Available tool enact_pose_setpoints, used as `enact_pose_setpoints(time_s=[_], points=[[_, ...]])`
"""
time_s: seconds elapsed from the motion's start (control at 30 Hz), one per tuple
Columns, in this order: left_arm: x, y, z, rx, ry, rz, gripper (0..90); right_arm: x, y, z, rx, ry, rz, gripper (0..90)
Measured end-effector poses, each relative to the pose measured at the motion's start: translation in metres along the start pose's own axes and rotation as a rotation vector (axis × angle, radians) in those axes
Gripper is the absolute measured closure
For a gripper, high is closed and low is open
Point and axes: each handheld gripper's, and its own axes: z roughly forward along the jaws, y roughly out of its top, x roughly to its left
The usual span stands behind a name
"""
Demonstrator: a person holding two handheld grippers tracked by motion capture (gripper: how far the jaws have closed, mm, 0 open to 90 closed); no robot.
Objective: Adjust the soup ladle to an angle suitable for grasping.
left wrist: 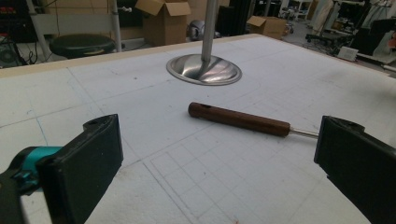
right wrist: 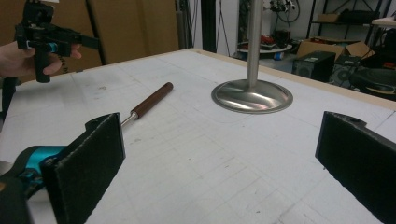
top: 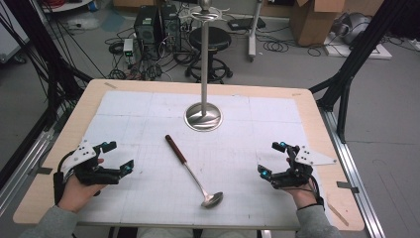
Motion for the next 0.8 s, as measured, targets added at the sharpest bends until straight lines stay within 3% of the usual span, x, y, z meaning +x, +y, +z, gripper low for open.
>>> enact_pose_setpoints(time_s=[0.3,0.57,0.7,0.8], points=[[-0.0009,0.0003,-0.0002,-0.007,-0.001,-0.005,1.8,-0.0001,-0.0001,0.0002,0.003,-0.002,-0.003,0.3],[-0.0087,0.0047,-0.0003,-0.004,-0.030,0.062,2.3,-0.0005,-0.0006,0.0008,0.008,0.001,0.003,0.3],[-0.0083,0.0063,-0.0019,-0.001,-0.023,0.049,17.0,-0.0003,-0.0006,0.0007,0.009,-0.001,0.005,0.3],[-0.0096,0.0088,-0.0041,-0.006,-0.020,0.045,42.4,-0.0003,-0.0005,0.0010,0.007,0.002,0.003,0.3]])
